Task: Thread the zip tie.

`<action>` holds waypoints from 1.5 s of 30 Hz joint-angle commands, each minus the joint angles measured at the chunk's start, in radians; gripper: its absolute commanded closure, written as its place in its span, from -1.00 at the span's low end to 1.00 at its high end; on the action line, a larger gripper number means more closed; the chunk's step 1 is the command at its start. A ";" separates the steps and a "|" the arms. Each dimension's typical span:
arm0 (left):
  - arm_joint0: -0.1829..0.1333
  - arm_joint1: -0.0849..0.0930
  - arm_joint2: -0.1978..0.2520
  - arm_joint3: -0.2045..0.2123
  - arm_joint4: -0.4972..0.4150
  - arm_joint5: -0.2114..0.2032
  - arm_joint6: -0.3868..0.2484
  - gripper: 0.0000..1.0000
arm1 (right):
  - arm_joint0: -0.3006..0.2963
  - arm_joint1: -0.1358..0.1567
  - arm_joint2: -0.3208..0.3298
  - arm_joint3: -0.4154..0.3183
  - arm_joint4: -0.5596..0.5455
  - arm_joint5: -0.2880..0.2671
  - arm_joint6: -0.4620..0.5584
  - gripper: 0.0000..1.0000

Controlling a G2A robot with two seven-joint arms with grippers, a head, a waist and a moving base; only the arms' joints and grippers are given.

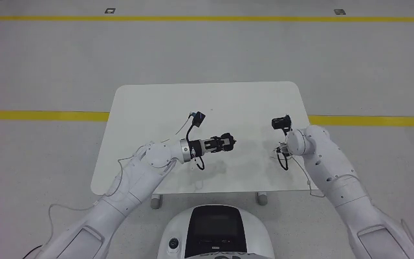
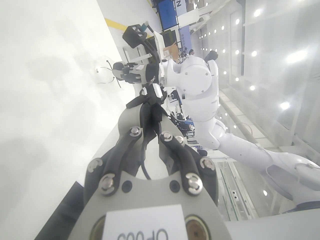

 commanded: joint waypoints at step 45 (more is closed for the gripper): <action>0.000 0.000 0.000 0.000 0.000 0.000 0.000 1.00 | -0.397 0.027 0.371 -0.466 0.477 -0.154 -0.566 1.00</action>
